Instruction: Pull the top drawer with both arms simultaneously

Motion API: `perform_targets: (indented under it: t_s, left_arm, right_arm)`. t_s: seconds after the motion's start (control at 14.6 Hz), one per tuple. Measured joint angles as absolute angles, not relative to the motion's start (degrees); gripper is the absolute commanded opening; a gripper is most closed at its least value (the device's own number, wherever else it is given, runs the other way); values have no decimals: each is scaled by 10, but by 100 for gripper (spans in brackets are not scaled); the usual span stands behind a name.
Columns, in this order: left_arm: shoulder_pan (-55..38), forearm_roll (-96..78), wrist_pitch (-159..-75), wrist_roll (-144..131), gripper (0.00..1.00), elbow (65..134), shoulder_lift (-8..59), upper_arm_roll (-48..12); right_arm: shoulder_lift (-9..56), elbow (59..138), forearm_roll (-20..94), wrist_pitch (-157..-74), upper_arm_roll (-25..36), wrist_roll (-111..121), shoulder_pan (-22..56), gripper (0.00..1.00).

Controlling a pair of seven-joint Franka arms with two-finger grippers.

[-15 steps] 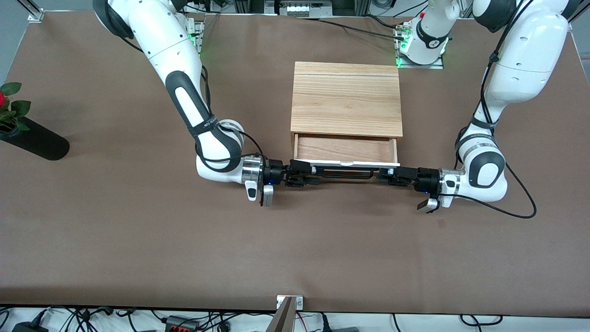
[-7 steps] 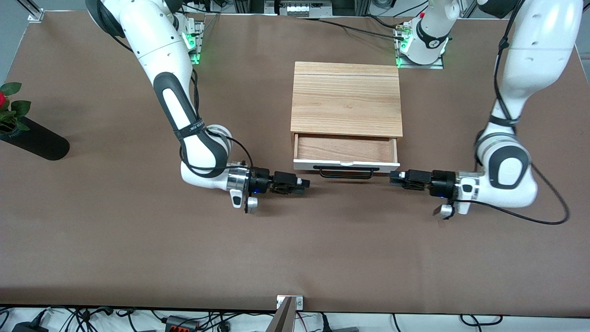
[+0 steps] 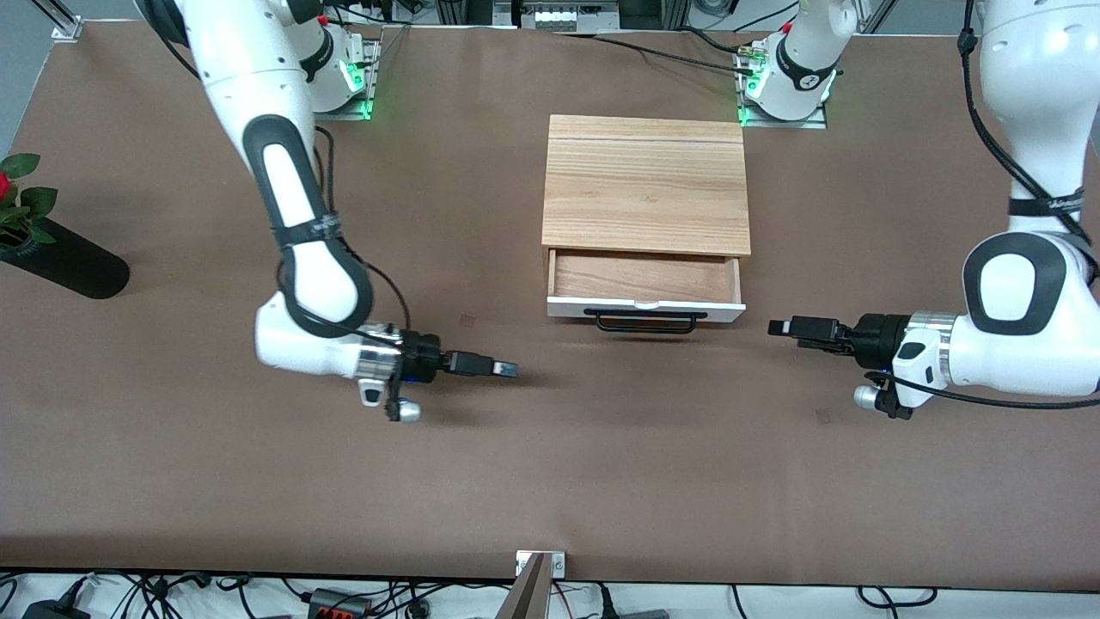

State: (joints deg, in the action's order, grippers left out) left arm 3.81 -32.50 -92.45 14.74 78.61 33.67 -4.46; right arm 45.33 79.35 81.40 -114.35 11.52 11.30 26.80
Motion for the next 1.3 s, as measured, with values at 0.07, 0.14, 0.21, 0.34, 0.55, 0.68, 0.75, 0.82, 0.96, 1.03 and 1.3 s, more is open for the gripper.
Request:
perform_targets:
  t_s: [0.07, 0.14, 0.21, 0.34, 0.55, 0.68, 0.75, 0.82, 0.96, 1.03, 1.3]
  left_arm:
    - [32, -273, -923, 134, 100, 783, 327, -47]
    - [23, -215, -917, 118, 100, 781, 316, -47]
    - [15, -164, -903, 105, 100, 780, 304, -48]
    - [6, -93, -865, 93, 100, 779, 279, -48]
    - [8, -40, -824, 91, 100, 777, 225, -43]
    - [8, -32, -804, 90, 100, 779, 178, -32]
    - [9, -31, -802, 89, 100, 784, 153, -25]
    - [9, -30, -808, 89, 100, 795, 127, -16]
    - [10, -30, -861, 89, 100, 852, 67, -1]
    - [10, -28, -899, 89, 100, 894, 37, 4]
    - [10, 13, -969, 74, 100, 1000, -23, 7]
  right_arm:
    - [448, 788, 797, -1096, 139, 81, 261, 100]
    - [445, 773, 784, -1041, 167, 57, 252, 100]
    - [443, 756, 770, -985, 199, 32, 245, 100]
    - [440, 726, 757, -883, 274, 1, 239, 100]
    - [438, 699, 755, -777, 386, -5, 231, 100]
    - [438, 690, 753, -751, 428, -6, 221, 100]
    - [436, 687, 745, -749, 437, -6, 211, 100]
    - [431, 684, 726, -749, 438, -7, 200, 100]
    - [401, 686, 632, -770, 428, -13, 188, 100]
    - [371, 697, 561, -805, 404, -17, 184, 100]
    - [235, 791, 292, -944, 243, -36, 153, 100]
